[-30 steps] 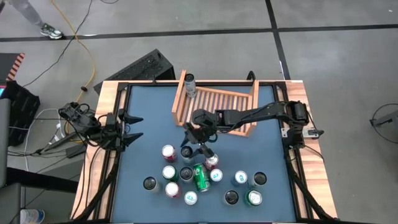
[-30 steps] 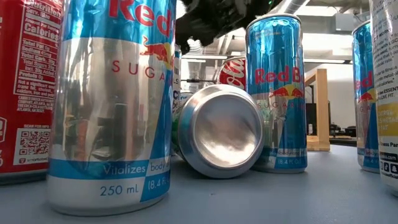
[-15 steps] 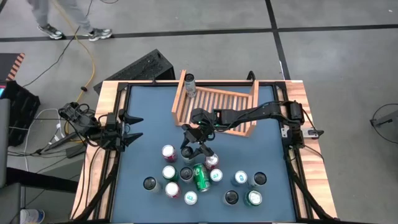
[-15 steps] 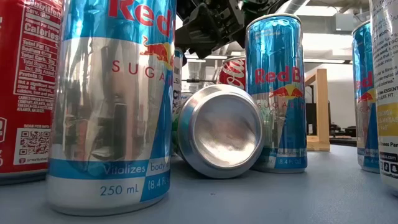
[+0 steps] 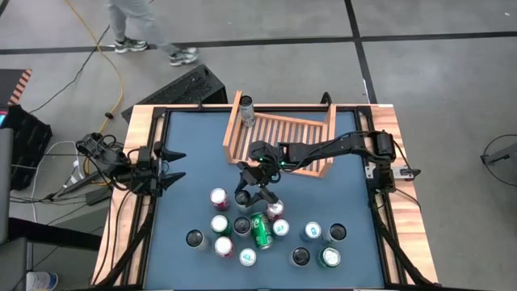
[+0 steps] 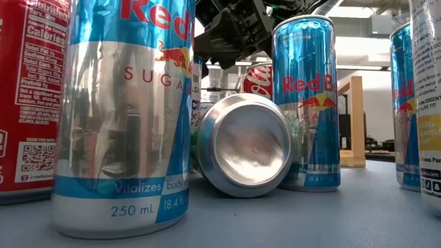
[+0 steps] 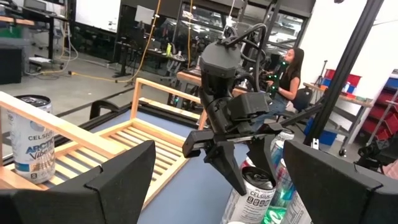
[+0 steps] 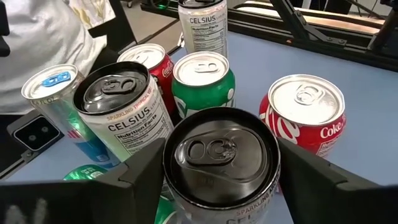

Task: Place canned beverage on shelf
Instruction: Put the white blue soda can on the shelf aligned with the other white blue soda can

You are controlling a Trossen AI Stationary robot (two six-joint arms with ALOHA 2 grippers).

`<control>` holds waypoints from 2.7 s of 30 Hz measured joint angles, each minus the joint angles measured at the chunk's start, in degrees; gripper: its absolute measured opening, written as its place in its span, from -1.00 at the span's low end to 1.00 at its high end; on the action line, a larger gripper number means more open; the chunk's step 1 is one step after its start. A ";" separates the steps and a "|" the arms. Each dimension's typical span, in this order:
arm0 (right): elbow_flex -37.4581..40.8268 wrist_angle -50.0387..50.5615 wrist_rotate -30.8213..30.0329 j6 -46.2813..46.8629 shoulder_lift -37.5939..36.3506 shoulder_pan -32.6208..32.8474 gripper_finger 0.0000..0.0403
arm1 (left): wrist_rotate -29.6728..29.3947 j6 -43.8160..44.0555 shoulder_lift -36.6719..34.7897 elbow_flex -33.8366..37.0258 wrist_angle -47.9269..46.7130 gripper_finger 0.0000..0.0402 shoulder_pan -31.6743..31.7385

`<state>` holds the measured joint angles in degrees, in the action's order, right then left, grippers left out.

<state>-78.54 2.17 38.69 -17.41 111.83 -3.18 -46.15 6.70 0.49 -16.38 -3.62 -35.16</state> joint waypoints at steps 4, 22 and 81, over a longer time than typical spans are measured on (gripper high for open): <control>0.02 0.00 -0.19 0.02 -0.02 -0.27 0.16 | -1.00 0.02 0.00 0.00 -0.02 0.70 0.00; 0.20 -4.54 -13.05 12.12 -1.20 -1.83 0.14 | -1.03 0.63 0.00 0.00 0.02 0.70 0.00; 7.61 -21.45 -45.84 23.45 -4.52 -17.88 0.16 | -1.06 0.00 -0.02 0.00 -0.82 0.70 0.00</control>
<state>-70.94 -19.27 -7.15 6.04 107.31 -21.06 -47.21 6.70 0.47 -16.38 -4.44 -35.16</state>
